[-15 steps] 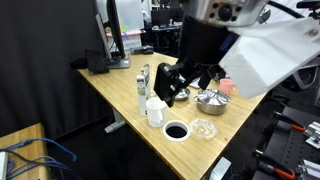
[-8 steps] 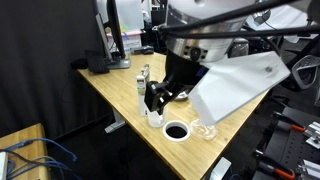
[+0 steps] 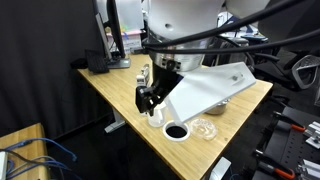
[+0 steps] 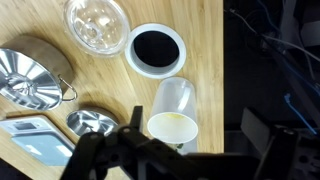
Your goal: Pour the contents in the white mug onto the silver pan
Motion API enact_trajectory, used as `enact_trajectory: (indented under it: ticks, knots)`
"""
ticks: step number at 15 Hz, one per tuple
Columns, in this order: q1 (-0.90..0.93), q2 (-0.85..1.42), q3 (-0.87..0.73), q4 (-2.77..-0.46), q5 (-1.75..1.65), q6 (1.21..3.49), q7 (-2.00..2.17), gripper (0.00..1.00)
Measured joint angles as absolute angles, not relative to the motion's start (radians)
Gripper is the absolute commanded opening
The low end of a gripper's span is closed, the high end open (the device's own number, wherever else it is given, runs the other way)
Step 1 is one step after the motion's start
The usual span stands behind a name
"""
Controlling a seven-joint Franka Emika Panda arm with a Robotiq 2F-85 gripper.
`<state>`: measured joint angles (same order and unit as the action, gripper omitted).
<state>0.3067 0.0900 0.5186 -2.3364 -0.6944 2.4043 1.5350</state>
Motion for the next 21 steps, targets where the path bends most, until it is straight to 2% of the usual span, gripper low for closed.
enact_trajectory:
  ticks: [7, 21]
  knots:
    - [0.354, 0.098, 0.46, -2.337, -0.694, 2.404, 1.555, 1.0]
    - [0.437, 0.264, 0.31, -2.255, -0.695, 2.473, 1.686, 1.0]
